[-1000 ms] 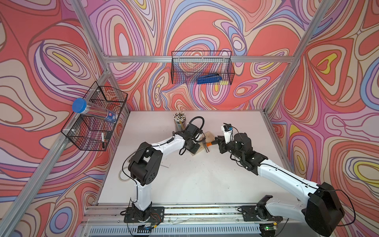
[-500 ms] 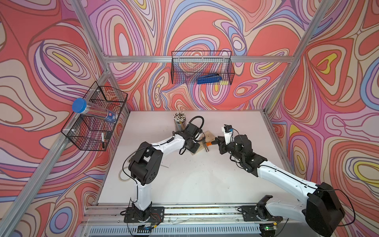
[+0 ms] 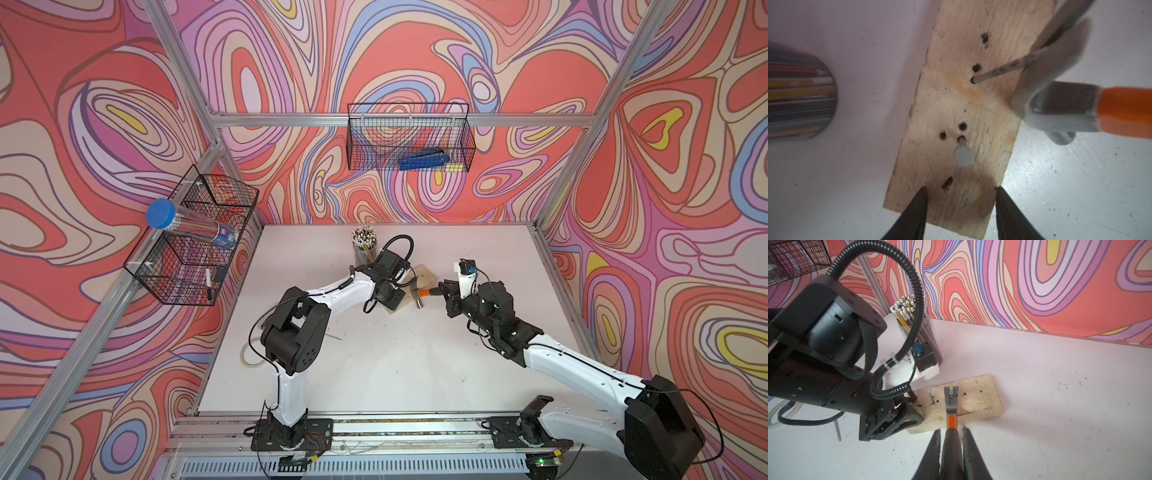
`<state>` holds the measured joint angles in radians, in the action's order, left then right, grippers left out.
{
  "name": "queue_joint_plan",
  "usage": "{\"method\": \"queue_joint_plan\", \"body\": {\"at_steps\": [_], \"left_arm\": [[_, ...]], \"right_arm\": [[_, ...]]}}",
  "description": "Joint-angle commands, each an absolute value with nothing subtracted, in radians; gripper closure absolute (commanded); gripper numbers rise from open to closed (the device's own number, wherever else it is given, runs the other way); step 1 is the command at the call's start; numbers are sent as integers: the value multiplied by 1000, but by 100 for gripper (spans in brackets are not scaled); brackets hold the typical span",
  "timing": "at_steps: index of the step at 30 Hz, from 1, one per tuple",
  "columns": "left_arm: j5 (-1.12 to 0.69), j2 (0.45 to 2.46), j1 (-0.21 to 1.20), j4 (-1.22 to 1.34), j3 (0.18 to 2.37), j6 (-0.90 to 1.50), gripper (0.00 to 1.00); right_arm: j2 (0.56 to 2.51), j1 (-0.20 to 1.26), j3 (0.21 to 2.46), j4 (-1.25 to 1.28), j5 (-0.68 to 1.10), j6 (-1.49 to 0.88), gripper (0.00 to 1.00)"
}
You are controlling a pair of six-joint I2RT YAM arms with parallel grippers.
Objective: Use a claw hammer to pull out a nail
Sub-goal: Remove the nail from the mounting plate.
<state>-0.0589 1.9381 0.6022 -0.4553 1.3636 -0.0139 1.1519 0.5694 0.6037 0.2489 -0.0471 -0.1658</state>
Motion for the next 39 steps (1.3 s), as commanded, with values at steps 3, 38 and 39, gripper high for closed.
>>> {"method": "queue_joint_plan", "body": {"at_steps": [3,38,39], "left_arm": [[-132,2062,607,-569,1296,5,47],[-132,2069,607,-569,1296,10,47],[-132,2069,607,-570,1296,11,47]], "right_arm": [[1181,572,554,156,-99,-193,100],[1085,571,678,118,-123,-169,100],[1082,571,681,116,-119,-169,100]]}}
